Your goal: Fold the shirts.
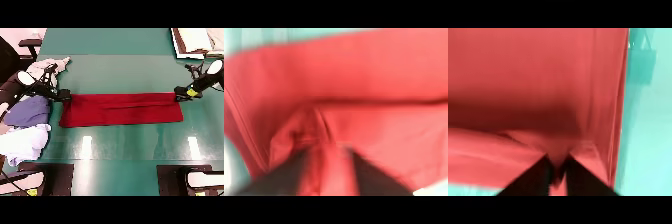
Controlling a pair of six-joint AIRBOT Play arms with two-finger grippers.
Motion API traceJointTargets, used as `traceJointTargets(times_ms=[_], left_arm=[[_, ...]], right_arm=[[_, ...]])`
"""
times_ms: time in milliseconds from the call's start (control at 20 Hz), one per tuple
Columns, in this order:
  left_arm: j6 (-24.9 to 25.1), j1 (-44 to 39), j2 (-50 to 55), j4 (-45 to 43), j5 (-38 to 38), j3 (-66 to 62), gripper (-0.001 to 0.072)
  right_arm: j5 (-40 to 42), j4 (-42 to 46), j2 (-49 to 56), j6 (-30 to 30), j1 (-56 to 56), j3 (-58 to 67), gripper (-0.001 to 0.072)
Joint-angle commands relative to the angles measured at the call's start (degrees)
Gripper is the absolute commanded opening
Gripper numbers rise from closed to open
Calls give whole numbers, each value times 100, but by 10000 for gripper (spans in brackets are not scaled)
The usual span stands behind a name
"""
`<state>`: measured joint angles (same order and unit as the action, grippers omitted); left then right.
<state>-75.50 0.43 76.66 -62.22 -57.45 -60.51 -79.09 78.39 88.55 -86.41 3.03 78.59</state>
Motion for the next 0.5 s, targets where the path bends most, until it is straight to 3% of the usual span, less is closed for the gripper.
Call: traceJointTargets(times_ms=[0,50,150,250,400,450], left_arm=[[-105,-2,308,131,339,-212,500],[-103,-2,306,136,243,-317,484],[-103,-4,304,146,-236,-601,483],[-98,-4,304,262,-610,-723,481],[-101,-4,306,479,-697,-717,478],[-94,-4,306,621,-686,-717,276]], right_arm=[[46,-651,577,223,-85,695,268],[22,-1010,584,448,-188,761,371],[-122,-1458,476,822,-494,678,476],[-170,-1436,251,951,-885,280,516],[-144,-1447,44,1132,-1613,-470,516],[-138,-1453,57,1150,-1838,-664,516]])
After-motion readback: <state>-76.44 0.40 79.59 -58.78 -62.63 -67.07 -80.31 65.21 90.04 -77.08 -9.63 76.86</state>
